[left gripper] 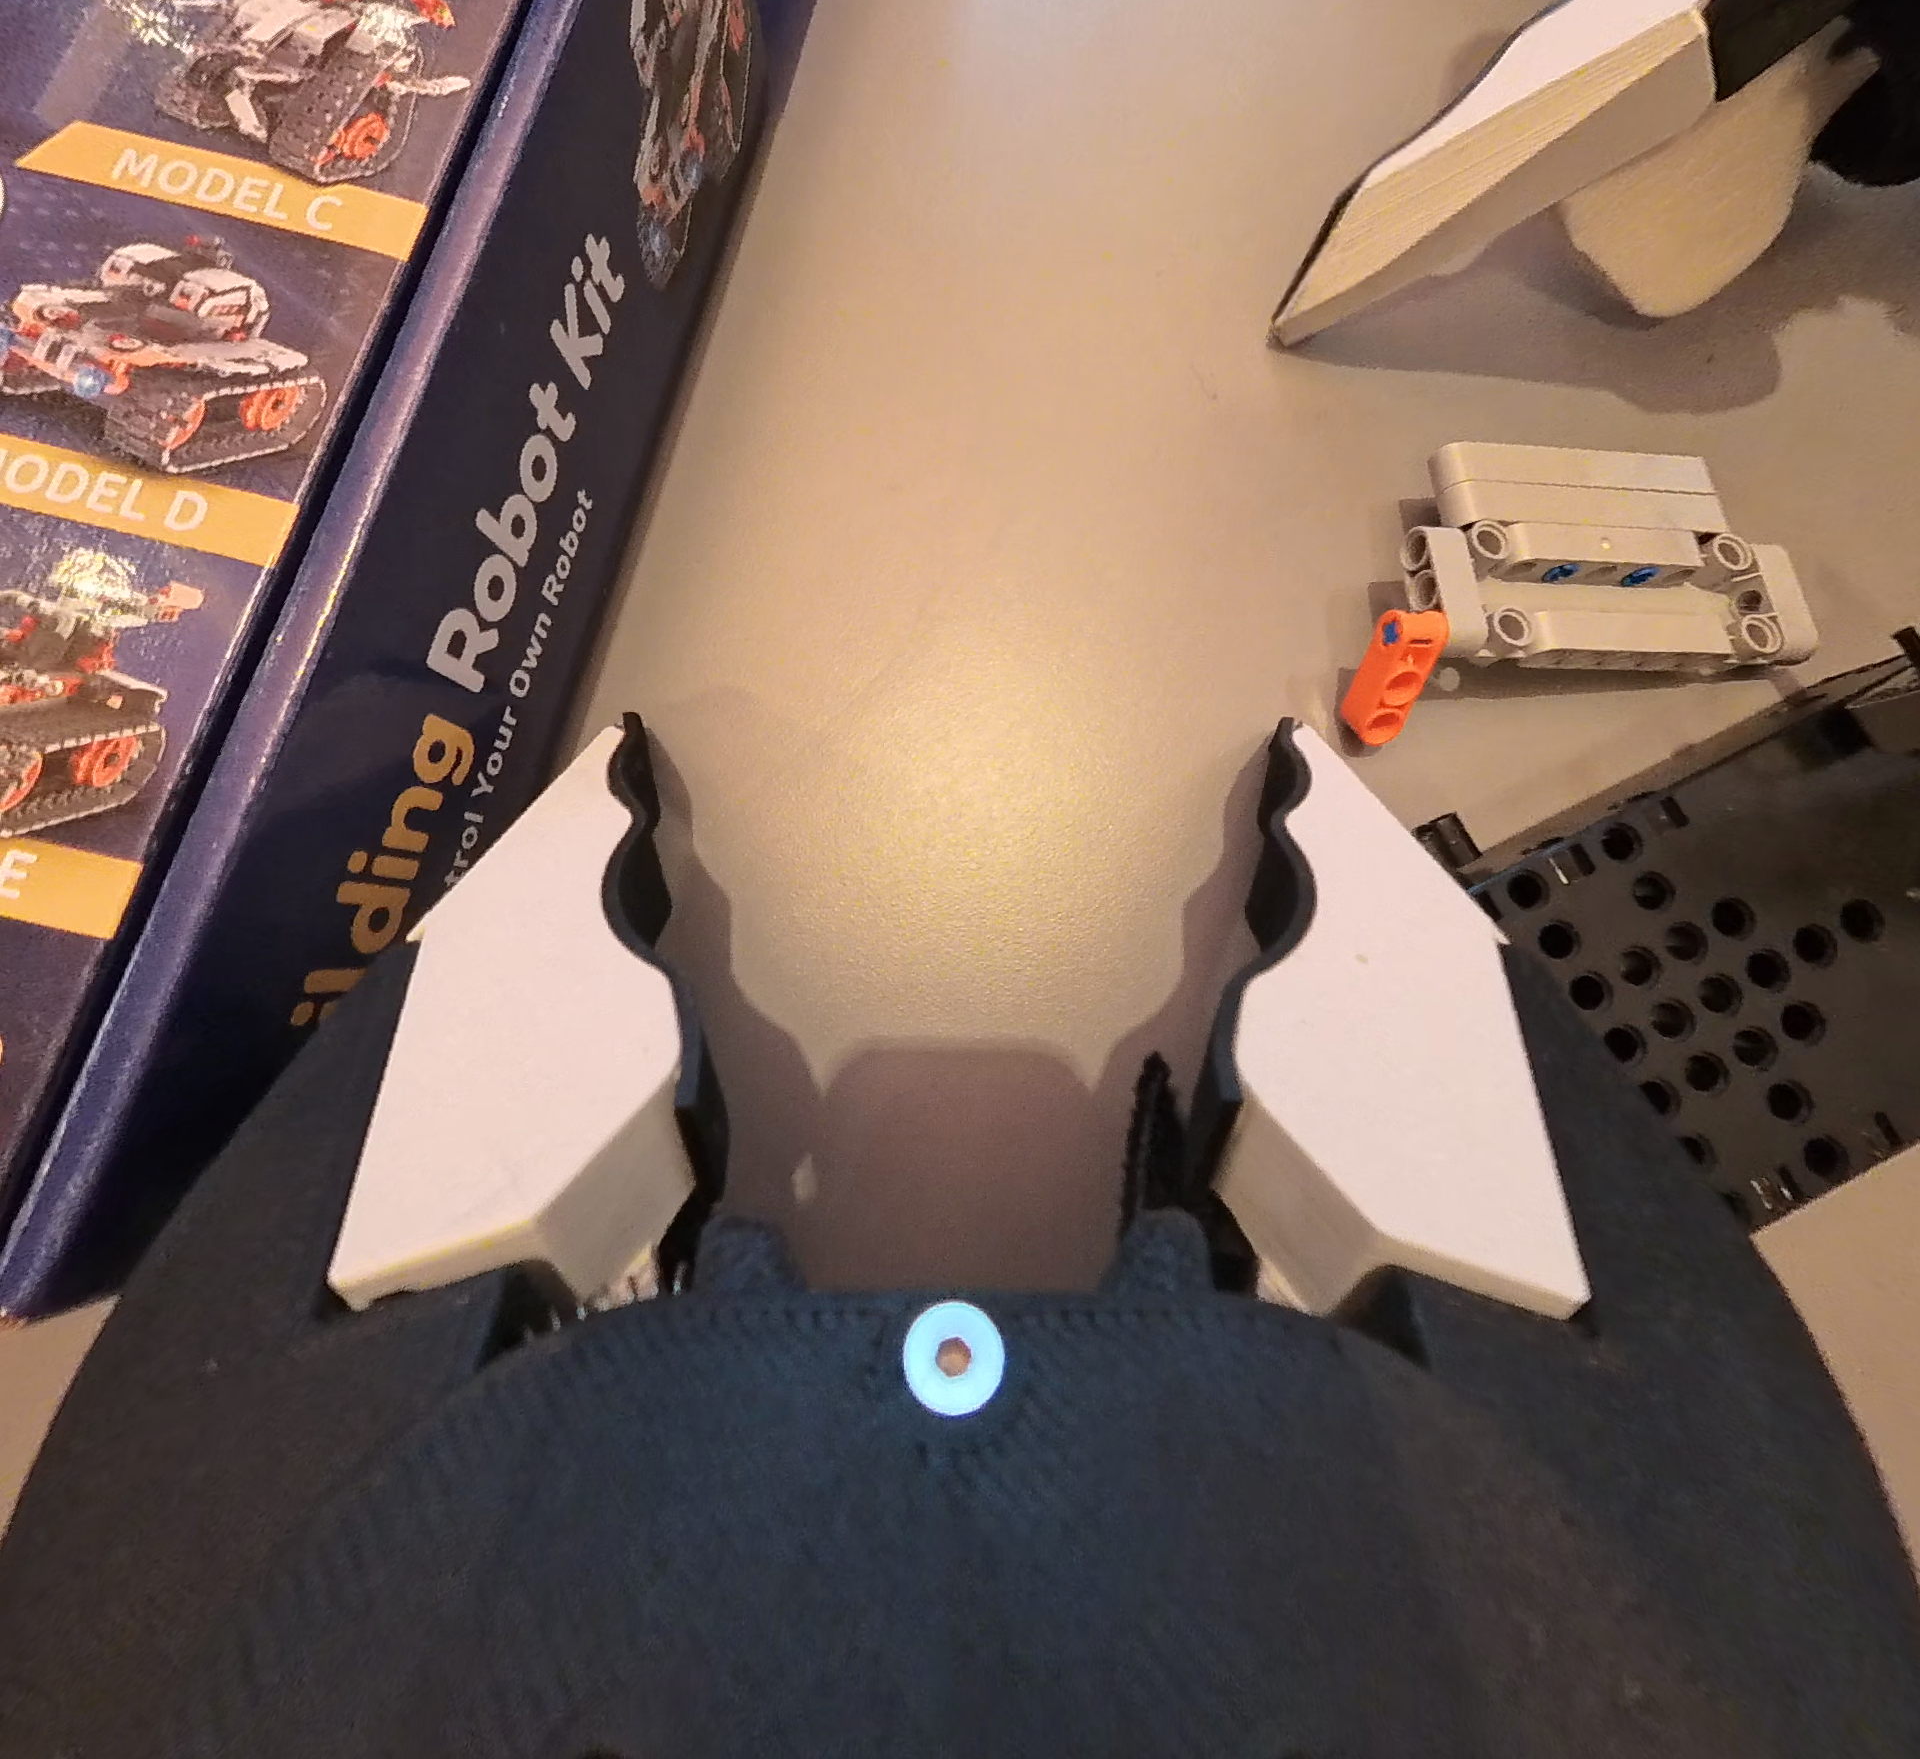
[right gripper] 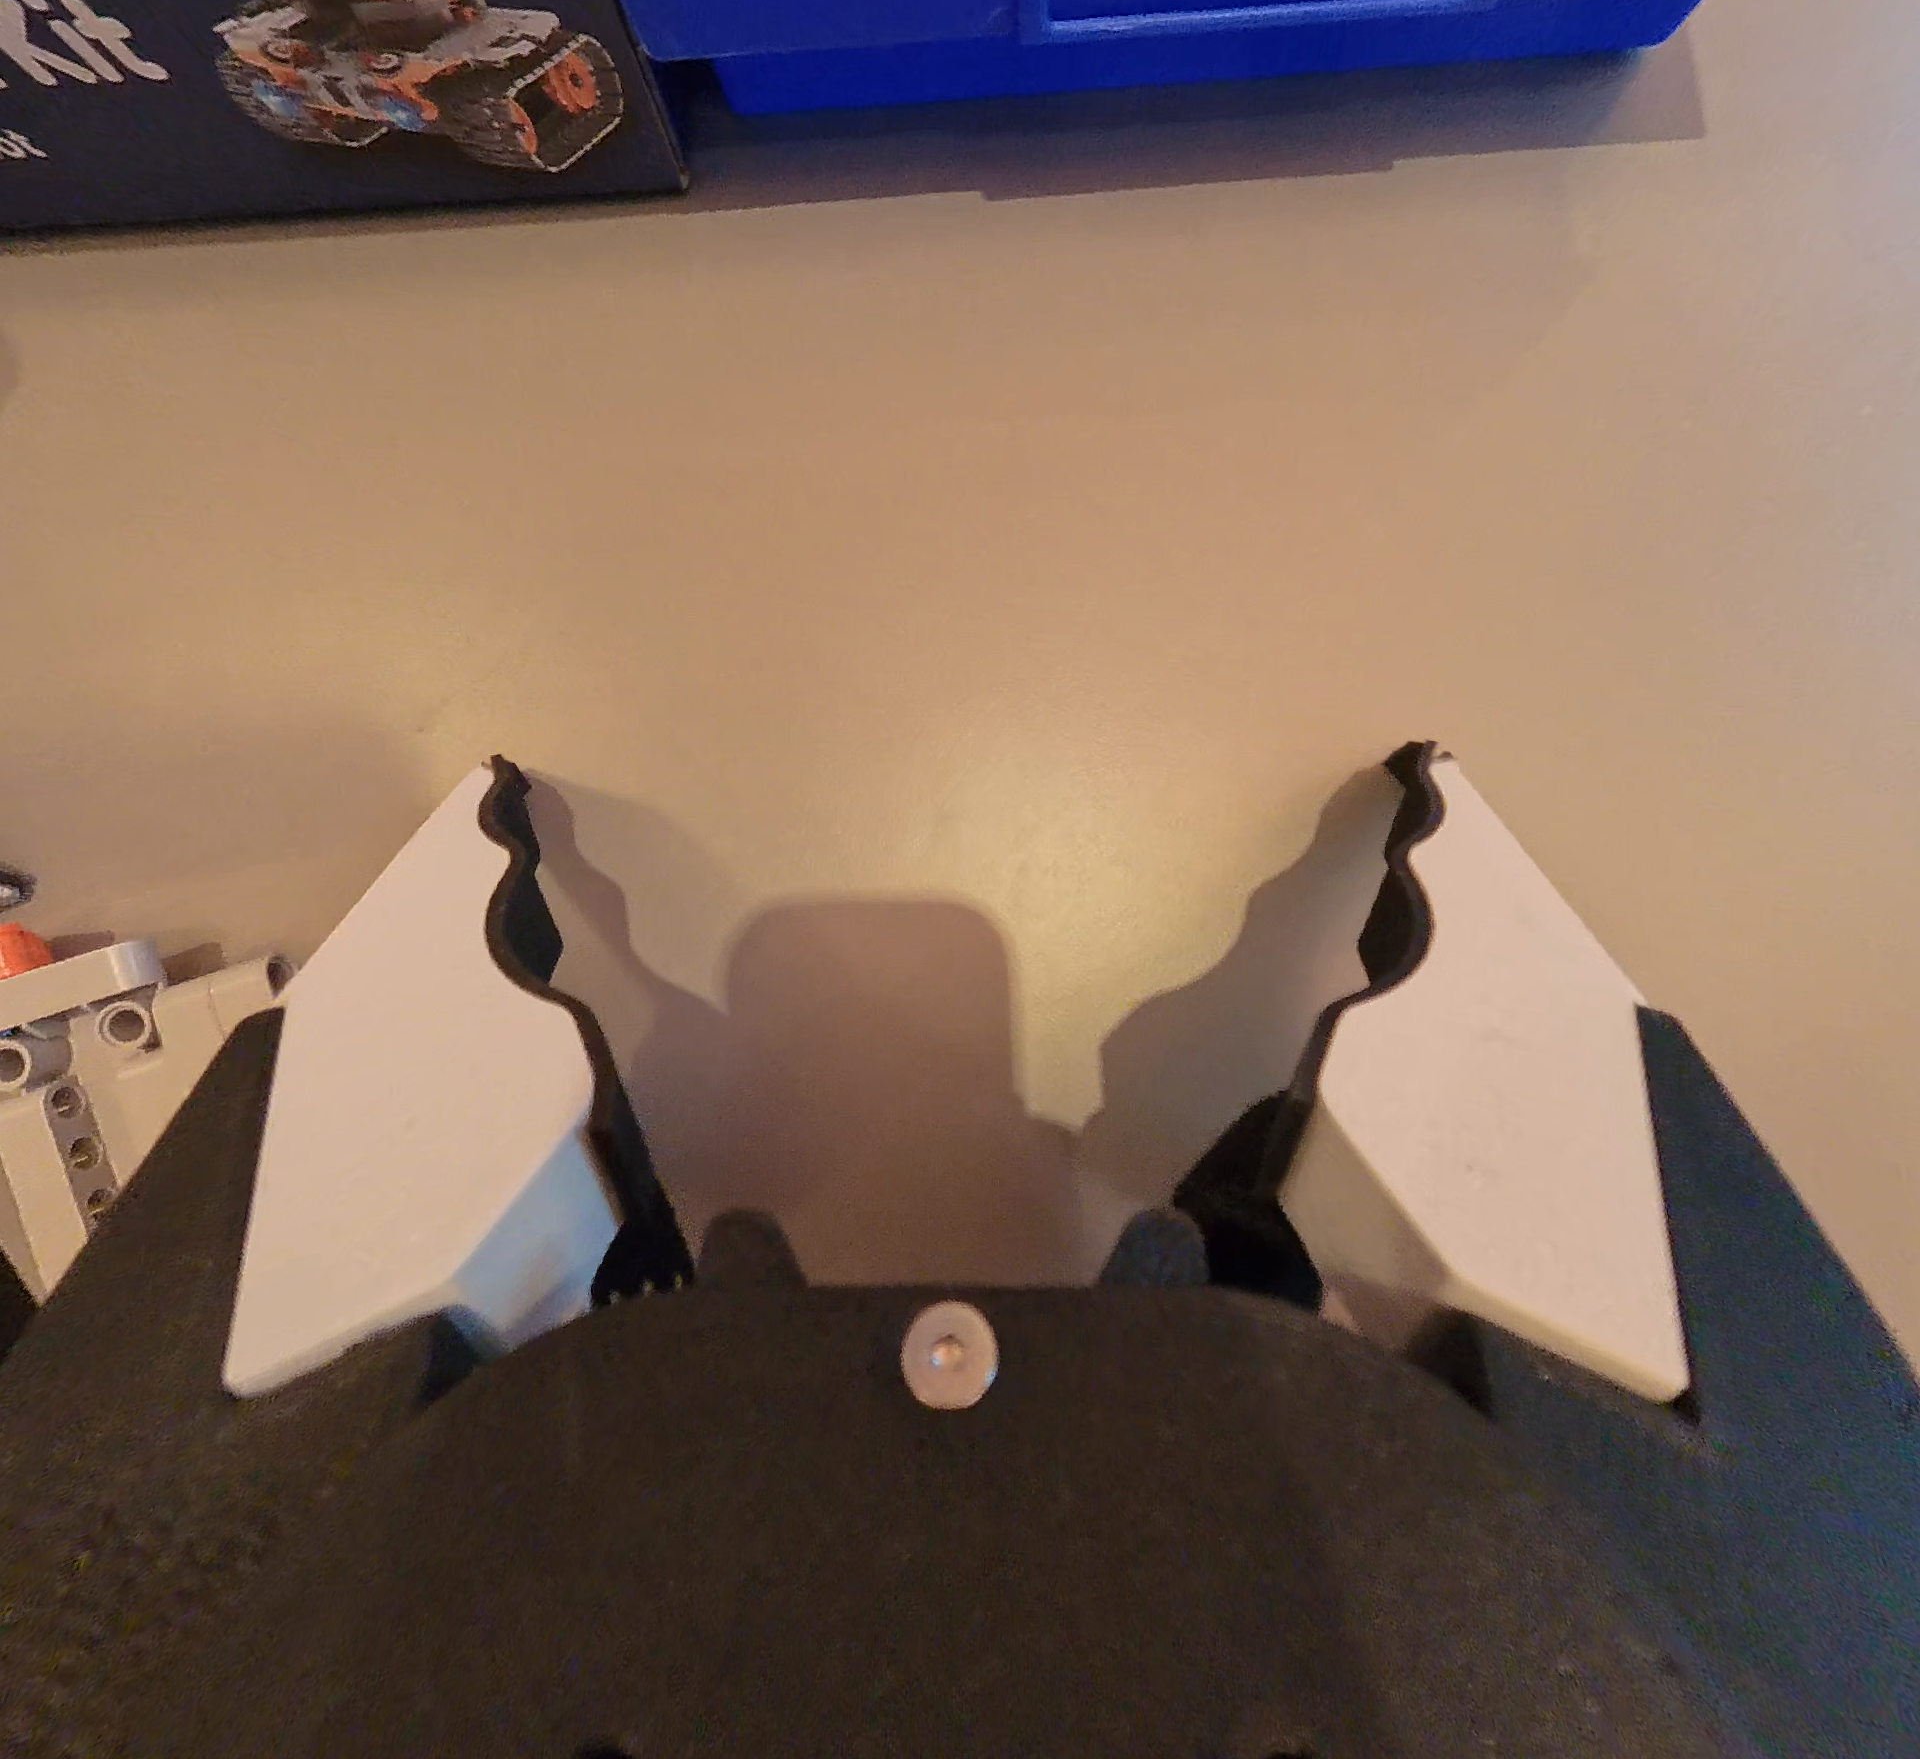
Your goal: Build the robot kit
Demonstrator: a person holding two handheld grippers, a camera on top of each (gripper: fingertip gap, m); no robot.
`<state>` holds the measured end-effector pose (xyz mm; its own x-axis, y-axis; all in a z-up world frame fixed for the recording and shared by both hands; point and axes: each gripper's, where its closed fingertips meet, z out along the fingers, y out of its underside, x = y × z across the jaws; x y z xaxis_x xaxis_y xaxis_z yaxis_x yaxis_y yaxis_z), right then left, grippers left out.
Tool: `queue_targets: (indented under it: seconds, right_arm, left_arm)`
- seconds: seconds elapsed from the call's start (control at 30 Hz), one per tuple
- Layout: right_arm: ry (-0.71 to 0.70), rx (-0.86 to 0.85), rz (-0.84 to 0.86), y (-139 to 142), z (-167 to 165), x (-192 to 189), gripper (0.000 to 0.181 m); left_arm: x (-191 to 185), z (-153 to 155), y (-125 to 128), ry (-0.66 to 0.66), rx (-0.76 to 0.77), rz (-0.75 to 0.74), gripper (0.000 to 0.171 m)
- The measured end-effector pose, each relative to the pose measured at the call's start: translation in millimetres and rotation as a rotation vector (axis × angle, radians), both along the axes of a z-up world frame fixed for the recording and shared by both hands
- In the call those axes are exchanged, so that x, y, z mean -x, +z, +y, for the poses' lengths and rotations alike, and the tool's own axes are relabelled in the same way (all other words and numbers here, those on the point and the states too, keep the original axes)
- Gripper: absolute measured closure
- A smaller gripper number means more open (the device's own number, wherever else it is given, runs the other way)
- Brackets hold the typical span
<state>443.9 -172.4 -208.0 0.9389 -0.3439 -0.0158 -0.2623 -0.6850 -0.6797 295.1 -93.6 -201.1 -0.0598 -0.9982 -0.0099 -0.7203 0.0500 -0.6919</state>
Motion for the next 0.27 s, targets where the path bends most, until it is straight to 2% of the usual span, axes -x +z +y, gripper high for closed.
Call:
queue_targets:
  seconds: [0.27]
  right_arm:
    - [0.007, 0.002, 0.003, 1.2, -1.3, -0.3, 0.026]
  left_arm:
    - [-0.4, 0.4, -0.8, 0.024, 0.0, 0.005, 0.054]
